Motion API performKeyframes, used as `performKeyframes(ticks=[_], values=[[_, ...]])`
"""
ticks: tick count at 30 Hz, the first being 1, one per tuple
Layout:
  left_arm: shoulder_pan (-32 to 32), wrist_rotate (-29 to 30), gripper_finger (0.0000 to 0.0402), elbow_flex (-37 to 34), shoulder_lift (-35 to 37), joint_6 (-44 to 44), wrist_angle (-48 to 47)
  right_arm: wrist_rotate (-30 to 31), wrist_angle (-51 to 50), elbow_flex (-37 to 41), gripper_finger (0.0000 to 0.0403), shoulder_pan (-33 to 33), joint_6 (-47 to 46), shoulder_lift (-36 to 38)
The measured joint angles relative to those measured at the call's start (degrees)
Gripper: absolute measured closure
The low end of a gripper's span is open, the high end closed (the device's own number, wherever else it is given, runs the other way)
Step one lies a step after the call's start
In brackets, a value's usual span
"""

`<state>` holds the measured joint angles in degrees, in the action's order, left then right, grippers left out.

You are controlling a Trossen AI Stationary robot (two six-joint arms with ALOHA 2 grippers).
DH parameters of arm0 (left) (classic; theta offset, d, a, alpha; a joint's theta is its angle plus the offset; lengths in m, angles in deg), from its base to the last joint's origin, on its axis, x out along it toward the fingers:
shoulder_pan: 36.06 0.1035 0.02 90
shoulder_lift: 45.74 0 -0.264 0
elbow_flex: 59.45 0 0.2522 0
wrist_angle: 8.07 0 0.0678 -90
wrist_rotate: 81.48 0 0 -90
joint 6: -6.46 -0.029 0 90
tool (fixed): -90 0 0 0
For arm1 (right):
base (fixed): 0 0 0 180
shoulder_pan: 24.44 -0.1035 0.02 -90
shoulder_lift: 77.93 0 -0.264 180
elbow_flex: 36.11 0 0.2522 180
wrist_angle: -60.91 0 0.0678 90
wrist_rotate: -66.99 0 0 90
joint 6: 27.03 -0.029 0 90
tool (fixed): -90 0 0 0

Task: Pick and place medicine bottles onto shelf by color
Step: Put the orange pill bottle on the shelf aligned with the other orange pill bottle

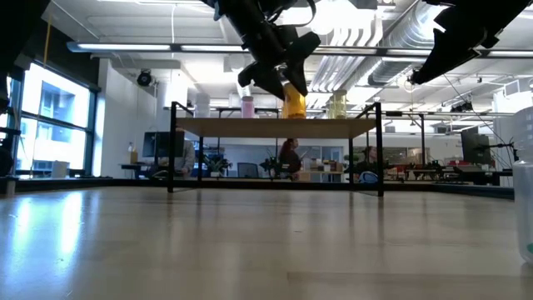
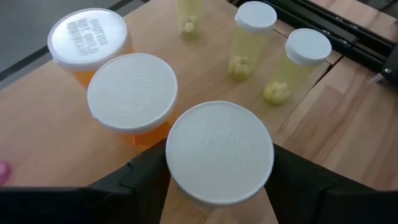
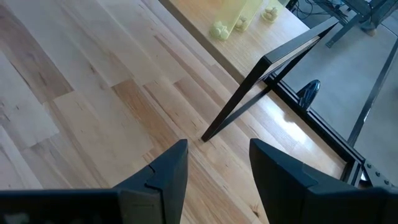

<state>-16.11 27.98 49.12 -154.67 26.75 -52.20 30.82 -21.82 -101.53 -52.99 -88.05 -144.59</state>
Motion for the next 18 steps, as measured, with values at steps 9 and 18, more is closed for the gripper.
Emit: performKeyframes(ticks=[9, 18], values=[[0.02, 0.27, 0.0154, 0.00, 0.03, 0.01, 0.66, 0.00, 0.00, 0.01, 0.0240, 0.01, 0.01, 0.00], [-0.23, 0.90, 0.0157, 2.52, 0.17, -1.86, -0.23, 0.00, 0.00, 0.01, 0.0240, 0.01, 0.01, 0.00]])
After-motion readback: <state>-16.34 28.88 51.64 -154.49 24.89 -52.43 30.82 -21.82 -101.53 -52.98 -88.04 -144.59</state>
